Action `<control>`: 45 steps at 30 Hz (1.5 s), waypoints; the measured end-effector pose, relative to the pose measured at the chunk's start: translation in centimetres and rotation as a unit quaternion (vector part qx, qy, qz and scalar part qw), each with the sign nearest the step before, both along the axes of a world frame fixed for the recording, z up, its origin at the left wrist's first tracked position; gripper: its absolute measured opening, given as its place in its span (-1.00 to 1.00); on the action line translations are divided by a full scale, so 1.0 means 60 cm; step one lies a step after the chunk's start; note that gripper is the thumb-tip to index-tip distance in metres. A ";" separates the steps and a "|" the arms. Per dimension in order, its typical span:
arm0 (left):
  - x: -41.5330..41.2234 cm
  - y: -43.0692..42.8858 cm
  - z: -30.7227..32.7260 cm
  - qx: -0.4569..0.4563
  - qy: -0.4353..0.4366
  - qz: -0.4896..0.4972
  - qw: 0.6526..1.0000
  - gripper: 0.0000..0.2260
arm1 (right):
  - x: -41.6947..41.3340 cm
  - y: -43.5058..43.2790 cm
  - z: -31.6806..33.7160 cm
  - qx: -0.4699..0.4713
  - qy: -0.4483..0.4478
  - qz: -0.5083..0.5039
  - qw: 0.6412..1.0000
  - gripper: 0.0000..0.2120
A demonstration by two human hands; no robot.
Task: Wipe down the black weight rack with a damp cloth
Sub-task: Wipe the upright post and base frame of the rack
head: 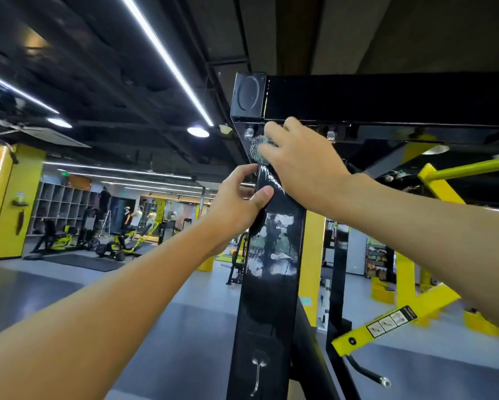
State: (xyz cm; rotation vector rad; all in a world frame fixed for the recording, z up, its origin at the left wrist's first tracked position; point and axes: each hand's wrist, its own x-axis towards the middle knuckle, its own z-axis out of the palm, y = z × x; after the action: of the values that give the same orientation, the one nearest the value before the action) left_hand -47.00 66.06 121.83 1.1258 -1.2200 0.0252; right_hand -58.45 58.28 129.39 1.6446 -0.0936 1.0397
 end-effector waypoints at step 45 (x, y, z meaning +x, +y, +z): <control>0.010 0.005 -0.086 0.082 0.040 -0.043 0.995 -0.55 | -0.015 -0.007 -0.090 0.071 -0.042 0.026 0.996 -0.77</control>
State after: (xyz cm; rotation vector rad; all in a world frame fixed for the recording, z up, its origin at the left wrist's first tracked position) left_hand -46.38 66.38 116.64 1.2032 -1.2131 -0.1869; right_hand -59.37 57.87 123.98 1.7383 -0.1861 1.1648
